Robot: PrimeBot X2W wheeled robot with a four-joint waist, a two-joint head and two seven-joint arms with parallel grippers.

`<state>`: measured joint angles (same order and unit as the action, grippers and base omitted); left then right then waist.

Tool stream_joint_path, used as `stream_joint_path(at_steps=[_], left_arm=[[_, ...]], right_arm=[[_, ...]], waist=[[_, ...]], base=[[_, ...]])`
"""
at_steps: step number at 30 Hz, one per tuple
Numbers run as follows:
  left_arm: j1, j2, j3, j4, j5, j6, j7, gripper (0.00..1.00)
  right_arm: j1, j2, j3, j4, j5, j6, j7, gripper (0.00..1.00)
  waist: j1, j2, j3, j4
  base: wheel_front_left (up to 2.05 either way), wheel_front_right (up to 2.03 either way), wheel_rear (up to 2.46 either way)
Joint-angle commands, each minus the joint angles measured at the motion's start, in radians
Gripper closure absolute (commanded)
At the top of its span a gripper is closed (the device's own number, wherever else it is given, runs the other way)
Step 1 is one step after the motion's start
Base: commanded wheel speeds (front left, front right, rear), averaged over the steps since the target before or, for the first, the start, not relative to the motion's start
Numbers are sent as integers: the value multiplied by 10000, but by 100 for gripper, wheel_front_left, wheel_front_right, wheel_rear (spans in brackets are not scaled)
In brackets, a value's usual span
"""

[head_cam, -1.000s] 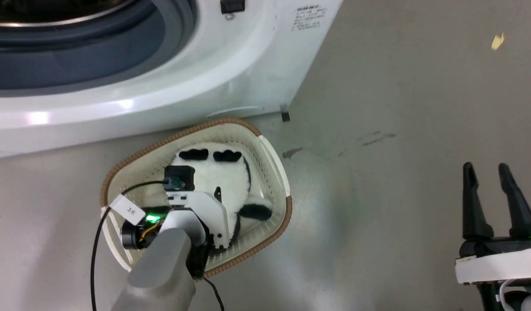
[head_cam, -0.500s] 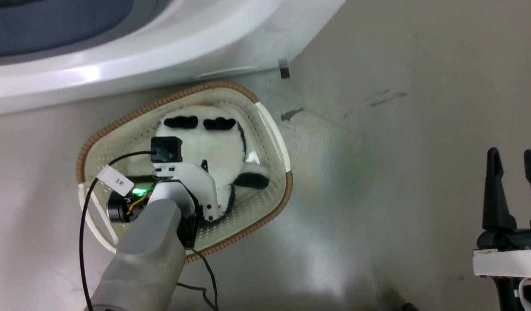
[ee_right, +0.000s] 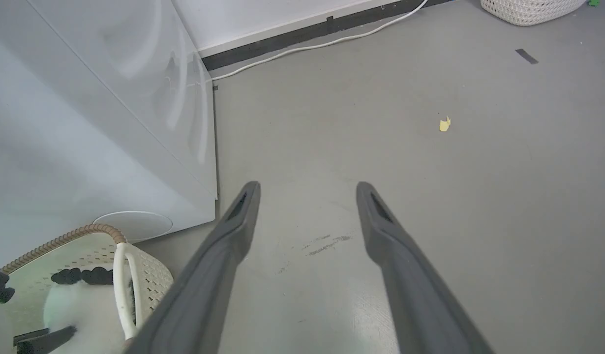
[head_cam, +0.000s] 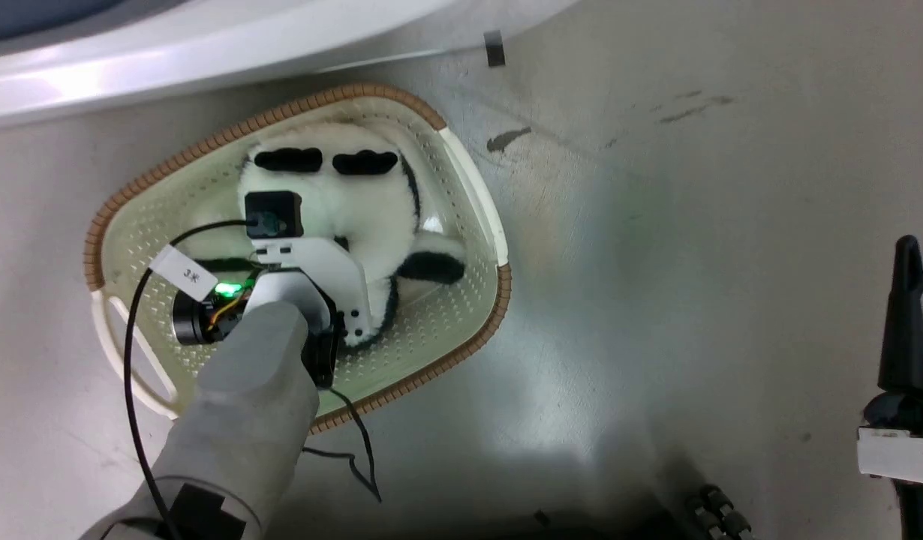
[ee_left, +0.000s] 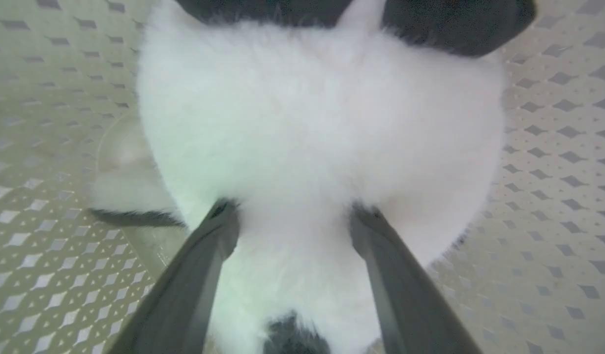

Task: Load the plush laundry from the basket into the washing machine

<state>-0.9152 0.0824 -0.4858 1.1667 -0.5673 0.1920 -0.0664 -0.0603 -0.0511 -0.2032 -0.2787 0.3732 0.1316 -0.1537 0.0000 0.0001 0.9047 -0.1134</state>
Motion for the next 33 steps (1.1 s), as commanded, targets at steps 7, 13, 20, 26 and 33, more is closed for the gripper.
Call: stream_joint_path(at_steps=[7,13,20,26,33], left_arm=[[-730,-108,-346,936,-614,39,-159,0],[-795,-200,-482,1066,-781,-368,188,100],[-692,-231,-460,1082,-940,-694,-307,100],[-535,-247,-471,1100,-1037,-978,-794,100],[-276,-301,-469,1050,-1349,-1430,-966,100]], right_arm=[[-73,-23,-222,-348,273,-9,-148,0],[-102,-21,-310,-478,231,-9,-83,0],[-250,-15,-223,-394,167,-9,-35,0],[-343,-12,-157,-339,113,-9,-12,0],[-389,-88,-52,-343,66,-9,41,0]], waist=[[0,-1,723,-73],[0,-1,787,-29],[0,-1,618,67],[0,-1,304,208],[0,-1,-259,434]], base=[[0,0,0],[0,0,0],[0,0,0],[0,0,0],[0,0,0]])
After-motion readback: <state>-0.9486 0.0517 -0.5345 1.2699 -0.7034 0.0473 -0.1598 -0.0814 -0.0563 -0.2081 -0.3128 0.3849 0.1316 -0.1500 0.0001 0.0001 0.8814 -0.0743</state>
